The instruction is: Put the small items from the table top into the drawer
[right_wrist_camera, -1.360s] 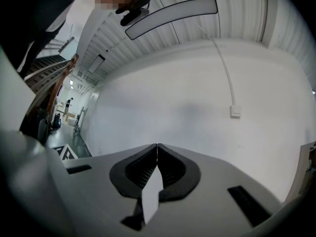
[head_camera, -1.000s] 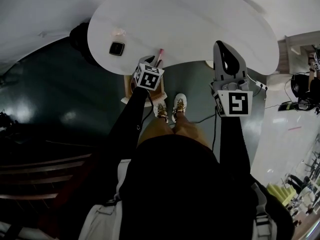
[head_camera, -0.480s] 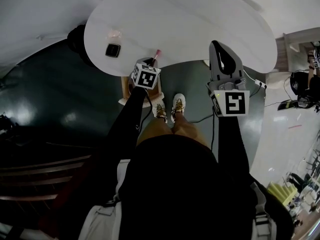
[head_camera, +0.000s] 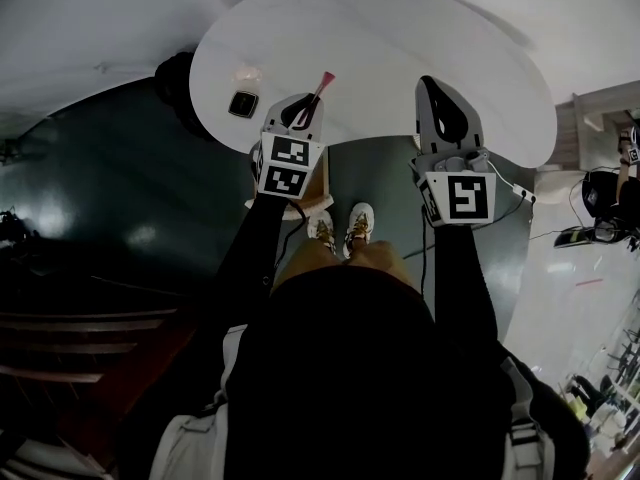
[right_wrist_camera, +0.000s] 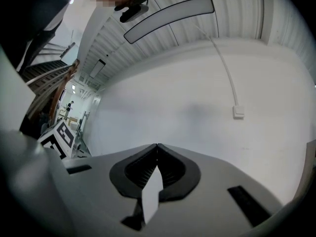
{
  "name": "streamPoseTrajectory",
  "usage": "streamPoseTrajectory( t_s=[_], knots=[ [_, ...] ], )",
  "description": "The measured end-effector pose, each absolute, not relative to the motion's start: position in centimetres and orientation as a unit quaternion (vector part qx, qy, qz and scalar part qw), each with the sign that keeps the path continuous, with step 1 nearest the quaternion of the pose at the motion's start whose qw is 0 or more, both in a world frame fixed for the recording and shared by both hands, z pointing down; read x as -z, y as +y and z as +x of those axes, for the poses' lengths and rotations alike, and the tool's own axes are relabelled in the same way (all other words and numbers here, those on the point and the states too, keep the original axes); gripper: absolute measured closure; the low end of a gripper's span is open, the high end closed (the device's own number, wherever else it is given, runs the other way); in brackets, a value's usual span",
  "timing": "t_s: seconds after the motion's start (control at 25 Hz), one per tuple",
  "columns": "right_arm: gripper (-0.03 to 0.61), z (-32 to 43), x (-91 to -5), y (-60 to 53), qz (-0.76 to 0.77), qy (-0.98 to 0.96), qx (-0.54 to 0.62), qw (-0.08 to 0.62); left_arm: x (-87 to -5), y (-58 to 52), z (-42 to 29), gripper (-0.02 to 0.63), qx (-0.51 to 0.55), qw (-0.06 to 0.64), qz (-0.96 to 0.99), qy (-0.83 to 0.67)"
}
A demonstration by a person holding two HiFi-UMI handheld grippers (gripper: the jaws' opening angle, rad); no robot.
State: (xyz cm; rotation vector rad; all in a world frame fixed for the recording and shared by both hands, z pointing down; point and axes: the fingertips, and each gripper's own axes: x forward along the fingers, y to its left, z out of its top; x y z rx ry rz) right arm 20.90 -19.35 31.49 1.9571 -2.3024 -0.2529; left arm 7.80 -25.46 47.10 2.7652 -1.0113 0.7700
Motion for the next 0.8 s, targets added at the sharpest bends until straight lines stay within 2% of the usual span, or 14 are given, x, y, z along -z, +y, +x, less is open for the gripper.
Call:
streamPoseTrajectory(
  t_s=[0.28,0.52,0.8],
  knots=[
    [0.552,19.7,-29.3,-20.3,0.634,-0.766,0.103,0.03,-36.7,-25.5,7.0,0.561,-0.15,-0.021,0.921,-0.358],
    [0.552,19.8,-26.8,-20.4,0.641,-0.757,0.129,0.005,-27.9,-24.2,5.5,0.561,-0.021,-0.069,0.915,-0.398],
    [0.552,19.1,-27.2,-21.0,0.626,-0.77,0.124,0.009,-26.6,-24.2,4.9,0.561,-0.002,-0.073,0.909,-0.411]
  ],
)
